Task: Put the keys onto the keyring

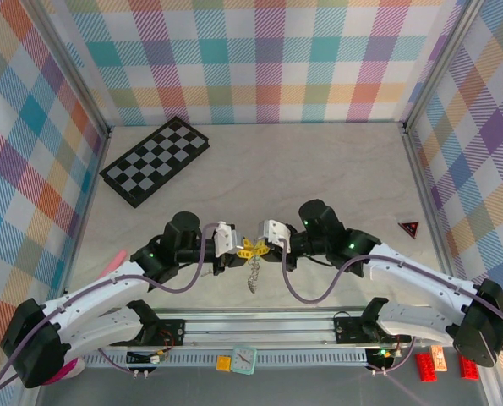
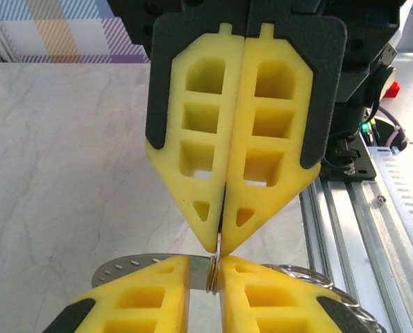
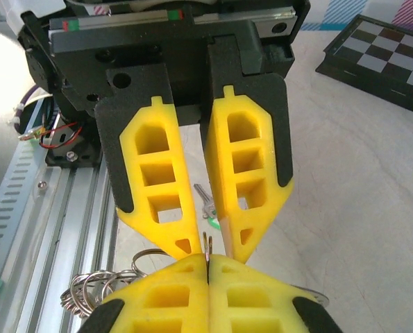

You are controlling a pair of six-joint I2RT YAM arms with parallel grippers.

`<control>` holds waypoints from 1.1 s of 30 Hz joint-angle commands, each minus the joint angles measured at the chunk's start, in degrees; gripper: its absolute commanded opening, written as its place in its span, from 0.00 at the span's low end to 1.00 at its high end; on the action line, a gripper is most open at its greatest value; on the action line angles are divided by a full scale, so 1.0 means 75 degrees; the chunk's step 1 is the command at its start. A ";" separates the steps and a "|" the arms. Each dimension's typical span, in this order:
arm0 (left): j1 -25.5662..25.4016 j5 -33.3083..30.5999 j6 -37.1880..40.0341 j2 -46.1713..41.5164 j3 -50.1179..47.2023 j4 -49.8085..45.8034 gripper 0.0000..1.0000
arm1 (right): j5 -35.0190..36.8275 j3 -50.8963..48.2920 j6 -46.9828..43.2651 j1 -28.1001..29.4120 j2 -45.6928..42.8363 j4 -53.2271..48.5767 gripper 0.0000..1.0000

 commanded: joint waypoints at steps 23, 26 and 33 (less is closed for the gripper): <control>-0.0138 0.0611 0.0430 -0.0150 -0.0157 0.0342 0.00 | -0.0202 -0.0925 0.0092 -0.0087 -0.0615 0.1046 0.31; -0.0139 0.0631 0.0513 -0.0171 -0.0184 0.0371 0.00 | -0.0109 -0.0899 0.0063 -0.0089 -0.0614 0.1034 0.28; -0.0297 0.0029 0.1178 -0.0338 -0.0322 0.0425 0.00 | -0.0018 -0.0761 -0.0168 -0.0089 -0.0522 0.0641 0.24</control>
